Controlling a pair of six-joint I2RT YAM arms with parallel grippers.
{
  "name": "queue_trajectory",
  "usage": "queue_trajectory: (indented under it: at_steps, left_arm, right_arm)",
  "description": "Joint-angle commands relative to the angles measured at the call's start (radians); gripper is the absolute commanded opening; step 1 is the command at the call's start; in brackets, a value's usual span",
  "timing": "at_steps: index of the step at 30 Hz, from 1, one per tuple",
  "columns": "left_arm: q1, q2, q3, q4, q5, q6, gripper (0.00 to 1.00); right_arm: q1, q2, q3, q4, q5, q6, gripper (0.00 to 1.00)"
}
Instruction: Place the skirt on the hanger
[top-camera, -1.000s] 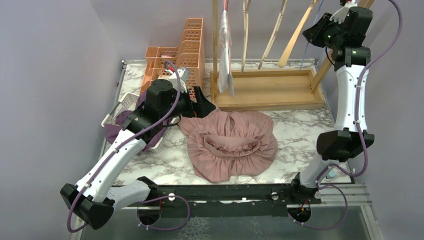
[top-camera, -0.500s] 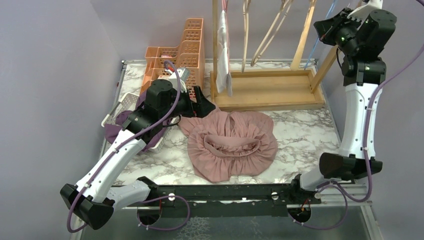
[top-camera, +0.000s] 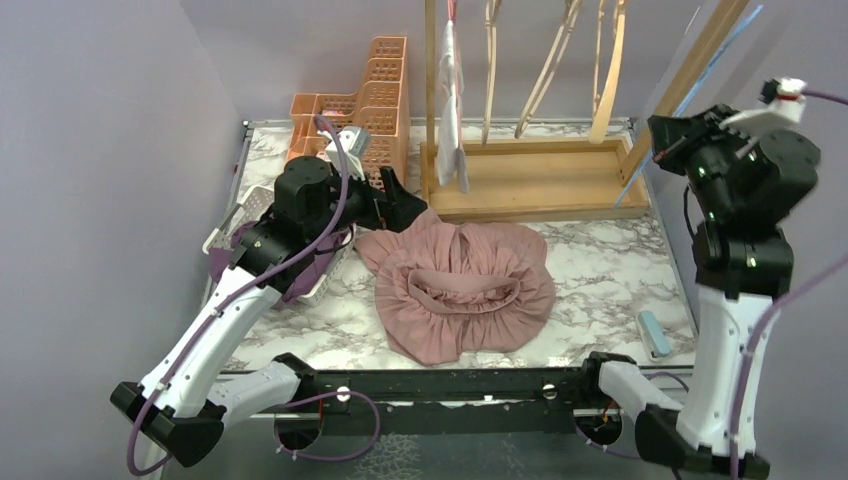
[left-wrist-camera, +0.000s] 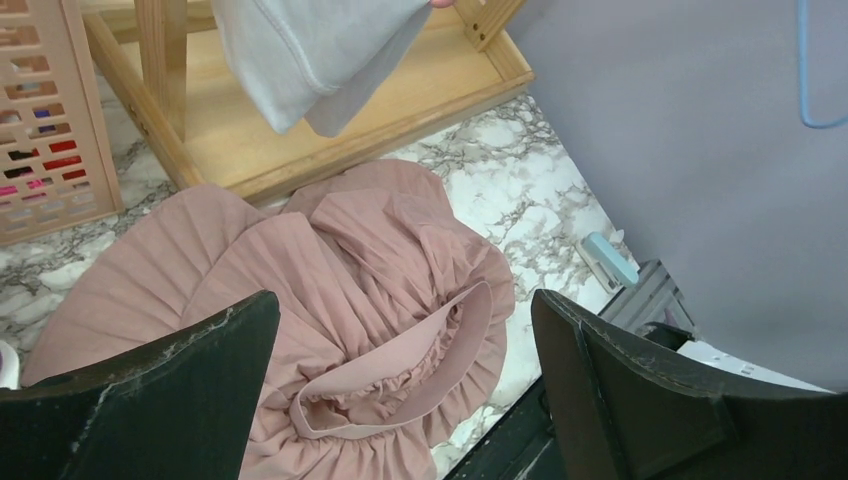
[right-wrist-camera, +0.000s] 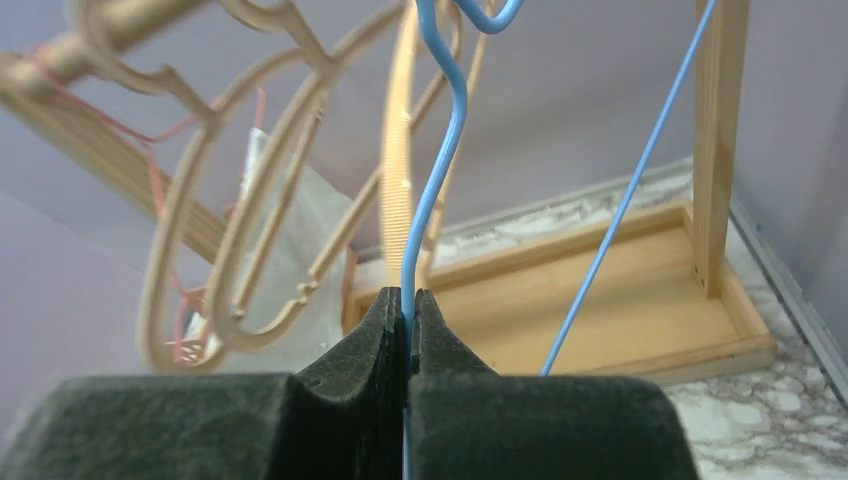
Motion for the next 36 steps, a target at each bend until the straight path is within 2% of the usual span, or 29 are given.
queue_trajectory:
  at_steps: [1,7,11,19,27,33,36]
  left_arm:
    - [0.004,-0.046,0.052,0.021,0.002,0.062,0.99]
    - [0.004,-0.064,0.166,0.021,-0.001,0.11,0.99]
    - [0.004,-0.056,0.245,0.02,-0.026,0.127,0.97]
    - [0.004,-0.045,0.316,0.123,-0.032,0.25,0.95]
    - [0.004,-0.014,0.309,0.217,0.121,0.359,0.9]
    - [0.004,-0.044,0.192,0.279,0.249,0.457,0.86]
    - [0.004,-0.053,0.138,0.281,0.336,0.528,0.8]
  right_arm:
    - [-0.003,-0.166,0.031,-0.006,-0.007,0.007,0.01]
    - [-0.003,-0.279,0.08,0.088,-0.406,-0.001,0.01]
    - [0.008,-0.303,0.013,0.199,-0.716,0.034,0.01]
    - [0.121,-0.313,-0.238,0.313,-1.017,0.093,0.01]
    - [0.274,-0.269,-0.362,0.283,-1.163,0.061,0.01]
    - [0.386,-0.137,-0.313,0.011,-1.084,-0.18,0.01]
    - [0.435,-0.077,-0.282,-0.08,-1.034,-0.267,0.01]
